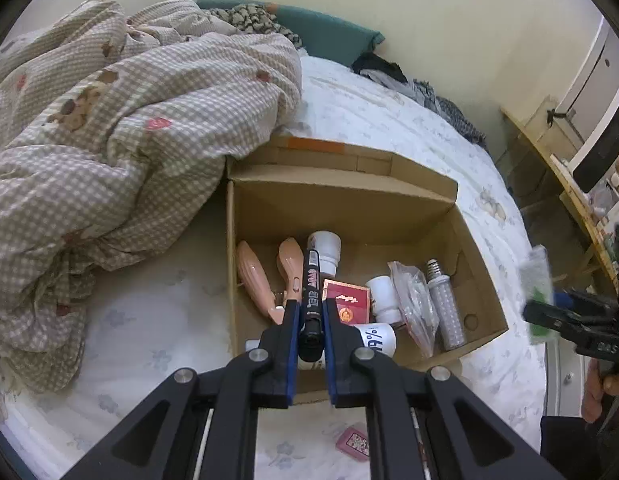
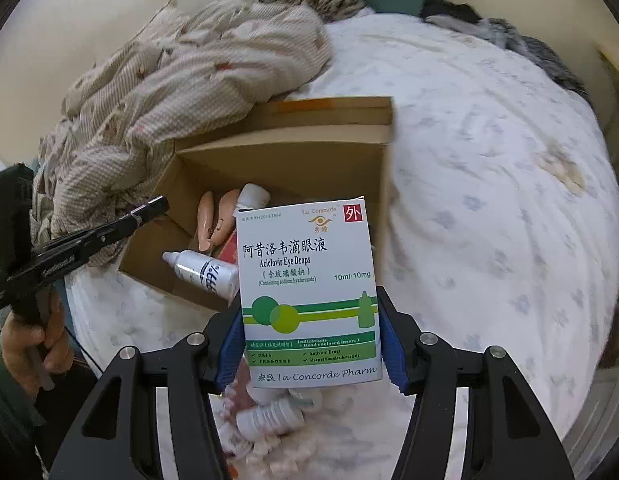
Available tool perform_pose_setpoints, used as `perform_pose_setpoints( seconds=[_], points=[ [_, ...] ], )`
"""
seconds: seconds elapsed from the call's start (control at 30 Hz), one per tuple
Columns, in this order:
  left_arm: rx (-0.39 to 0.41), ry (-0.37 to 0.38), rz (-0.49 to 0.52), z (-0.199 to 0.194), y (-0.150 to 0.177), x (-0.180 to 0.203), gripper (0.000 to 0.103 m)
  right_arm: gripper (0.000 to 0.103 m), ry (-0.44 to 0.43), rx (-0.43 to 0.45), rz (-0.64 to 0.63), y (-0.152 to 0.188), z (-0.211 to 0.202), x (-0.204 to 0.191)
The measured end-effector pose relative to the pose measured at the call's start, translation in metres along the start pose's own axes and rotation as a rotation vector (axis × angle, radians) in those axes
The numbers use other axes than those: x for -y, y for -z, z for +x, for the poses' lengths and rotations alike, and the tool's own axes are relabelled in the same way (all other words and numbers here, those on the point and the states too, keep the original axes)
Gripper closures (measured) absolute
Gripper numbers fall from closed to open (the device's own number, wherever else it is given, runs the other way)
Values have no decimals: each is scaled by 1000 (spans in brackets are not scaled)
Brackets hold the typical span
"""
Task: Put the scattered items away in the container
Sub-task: 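Lower the lighter and eye-drop box into the box and open both grippers, then grasp a white pill bottle with the left gripper while the right grasps another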
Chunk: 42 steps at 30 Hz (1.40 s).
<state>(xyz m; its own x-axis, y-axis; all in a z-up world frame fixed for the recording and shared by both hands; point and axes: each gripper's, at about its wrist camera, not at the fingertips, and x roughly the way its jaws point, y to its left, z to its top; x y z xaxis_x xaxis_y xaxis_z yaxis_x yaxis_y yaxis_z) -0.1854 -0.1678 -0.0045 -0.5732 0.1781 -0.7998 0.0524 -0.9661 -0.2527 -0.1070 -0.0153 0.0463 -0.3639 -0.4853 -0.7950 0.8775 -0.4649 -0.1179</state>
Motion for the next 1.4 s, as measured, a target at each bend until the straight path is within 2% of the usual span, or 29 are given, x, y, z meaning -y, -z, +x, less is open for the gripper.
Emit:
perform_pose_setpoints(
  seconds=[0.23, 0.3, 0.37, 0.4, 0.43, 0.57, 0.73, 0.87, 1.13, 1.27, 1.4],
  points=[
    [-9, 3, 59, 9, 0, 15, 92, 40, -19, -46, 25, -6, 45, -2],
    [-11, -12, 66, 10, 1, 18, 90, 30, -27, -45, 54, -8, 50, 1],
    [-31, -7, 56, 12, 0, 18, 80, 27, -32, -38, 85, -10, 51, 4],
    [-33, -2, 52, 12, 0, 18, 71, 27, -39, -31, 97, -10, 50, 6],
    [-29, 2, 49, 10, 0, 17, 67, 27, -46, -25, 105, -10, 48, 7],
    [-21, 17, 42, 6, 0, 16, 67, 27, -48, -5, 92, -2, 30, 7],
    [-52, 63, 35, 2, 3, 18, 67, 27, -60, -5, 30, 30, 4, 0],
    [-13, 93, 128, -11, 10, 41, 67, 27, -68, -51, -1, 65, -5, -3],
    [-55, 64, 280, -8, 30, 75, 64, 27, -48, -182, -129, 131, 25, -34],
    [-89, 47, 333, -2, 39, 82, 64, 27, 8, -198, -200, 141, 42, -50],
    [-140, 44, 366, 7, 45, 86, 59, 27, 46, -209, -237, 140, 60, -58]
  ],
)
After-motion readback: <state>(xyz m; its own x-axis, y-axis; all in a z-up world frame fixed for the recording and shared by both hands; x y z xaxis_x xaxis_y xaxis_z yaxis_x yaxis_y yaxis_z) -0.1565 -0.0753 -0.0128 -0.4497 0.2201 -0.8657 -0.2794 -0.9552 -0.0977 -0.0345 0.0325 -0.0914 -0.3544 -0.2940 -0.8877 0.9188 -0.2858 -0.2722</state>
